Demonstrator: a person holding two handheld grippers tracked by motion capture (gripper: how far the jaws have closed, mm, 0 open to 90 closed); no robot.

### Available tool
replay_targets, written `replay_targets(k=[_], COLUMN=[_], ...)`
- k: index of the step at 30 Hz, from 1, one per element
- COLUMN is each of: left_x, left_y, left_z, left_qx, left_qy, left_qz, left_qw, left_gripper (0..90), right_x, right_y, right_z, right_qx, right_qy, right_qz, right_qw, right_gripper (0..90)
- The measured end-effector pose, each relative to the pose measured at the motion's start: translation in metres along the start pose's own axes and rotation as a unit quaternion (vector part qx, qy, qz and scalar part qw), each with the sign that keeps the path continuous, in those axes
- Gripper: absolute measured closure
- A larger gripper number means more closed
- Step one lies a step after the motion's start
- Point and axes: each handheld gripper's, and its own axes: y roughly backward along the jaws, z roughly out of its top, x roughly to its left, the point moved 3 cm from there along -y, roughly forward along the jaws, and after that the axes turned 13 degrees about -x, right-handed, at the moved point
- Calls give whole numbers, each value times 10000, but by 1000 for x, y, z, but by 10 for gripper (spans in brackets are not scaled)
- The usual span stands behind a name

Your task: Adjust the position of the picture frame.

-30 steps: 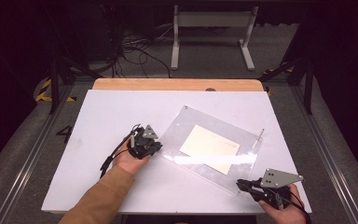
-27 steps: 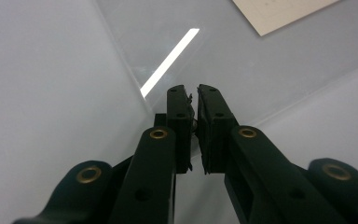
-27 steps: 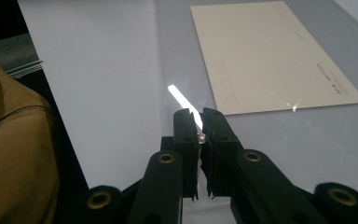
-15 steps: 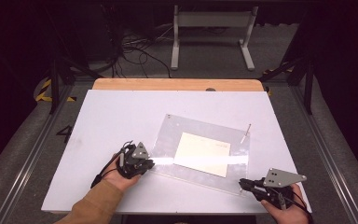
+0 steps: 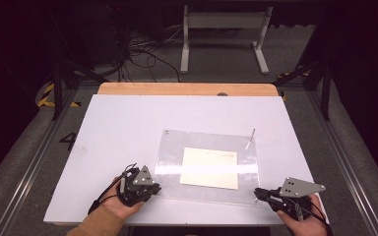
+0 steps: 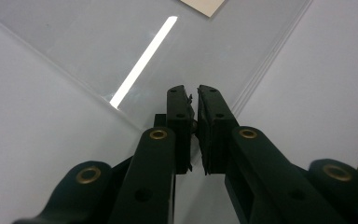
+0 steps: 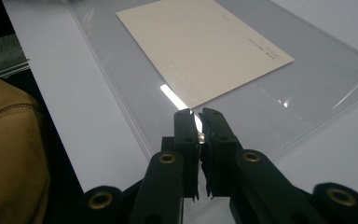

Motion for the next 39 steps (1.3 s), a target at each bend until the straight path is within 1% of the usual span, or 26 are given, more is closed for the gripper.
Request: replay_targets(k=[2, 3, 5, 7, 8, 9, 12, 13, 14, 15, 17, 18, 19, 21, 23, 24, 26, 27, 30, 31, 33, 34, 35, 36, 38, 39], left_x=[-1, -2, -4, -7, -8, -9, -11, -12, -12, -13, -15, -15, -16, -18, -19, -20, -20, -21, -22, -23, -23, -23, -24, -24, -24, -24], left_y=[0, 0, -2, -5, -6, -7, -8, -9, -9, -11, -15, -16, -18, -19, -21, -22, -23, -24, -28, -29, -30, -31, -33, -33, -34, -35], left_z=[0, 1, 3, 4, 5, 6, 8, 9, 10, 12, 14, 16, 17, 19, 22, 23, 24, 25, 26, 27, 28, 28, 28, 28, 27, 27], left_qx=[-23, -55, -40, -40, -36, -21, -79, -105, -122, -139, -126, -98, -129, -104, -146, -170, -185, -182, -174, -177, -216, -212, -146, -146, -112, -130], left_qy=[24, -2, -48, -118, -109, -94, -131, -111, -132, -119, -145, -207, -242, -243, -275, -246, -252, -243, -318, -288, -293, -292, -306, -306, -317, -323], left_qz=[-23, -66, -96, -102, -127, -138, -193, -218, -233, -269, -297, -318, -333, -339, -363, -383, -386, -376, -388, -390, -393, -391, -396, -396, -392, -409], left_qw=[10000, 10000, 9999, 9999, 9999, 9999, 9997, 9996, 9996, 9995, 9994, 9992, 9991, 9991, 9989, 9988, 9988, 9988, 9986, 9987, 9986, 9986, 9986, 9986, 9987, 9986], left_gripper=[840, 840, 840, 840, 839, 839, 838, 838, 838, 838, 838, 838, 838, 838, 838, 838, 837, 838, 837, 837, 836, 836, 836, 836, 836, 836], right_x=[-2, -2, -8, -17, -22, -30, -46, -46, -57, -57, -68, -74, -85, -89, -99, -103, -112, -118, -125, -130, -132, -136, -137, -137, -138, -138], right_y=[1, 1, 1, -2, -3, -5, -12, -12, -19, -19, -25, -29, -36, -38, -45, -48, -57, -65, -73, -79, -82, -87, -89, -89, -93, -93], right_z=[4, 4, 8, 13, 16, 22, 30, 30, 34, 34, 37, 39, 42, 43, 46, 47, 49, 49, 50, 50, 50, 49, 48, 48, 45, 43], right_qx=[-28, -28, -67, -66, -51, -73, -39, -39, 25, 25, 70, 85, 98, 105, 87, 83, 127, 187, 225, 204, 193, 261, 258, 258, 356, 309], right_qy=[25, 25, 3, 8, 32, 40, 73, 73, 73, 73, 64, 54, 47, 24, 0, -32, -71, -75, -99, -92, -100, -125, -135, -135, -146, -150], right_qz=[-122, -122, -262, -396, -455, -512, -584, -584, -663, -663, -729, -777, -824, -847, -880, -891, -957, -998, -1038, -1074, -1092, -1122, -1131, -1131, -1163, -1177], right_qw=[9999, 9999, 9996, 9992, 9989, 9987, 9983, 9983, 9978, 9978, 9973, 9969, 9965, 9964, 9961, 9960, 9953, 9948, 9943, 9940, 9938, 9933, 9932, 9932, 9925, 9925], right_gripper=[847, 847, 848, 848, 848, 848, 847, 847, 846, 846, 846, 846, 846, 846, 846, 846, 844, 843, 842, 840, 840, 838, 837, 837, 832, 829])
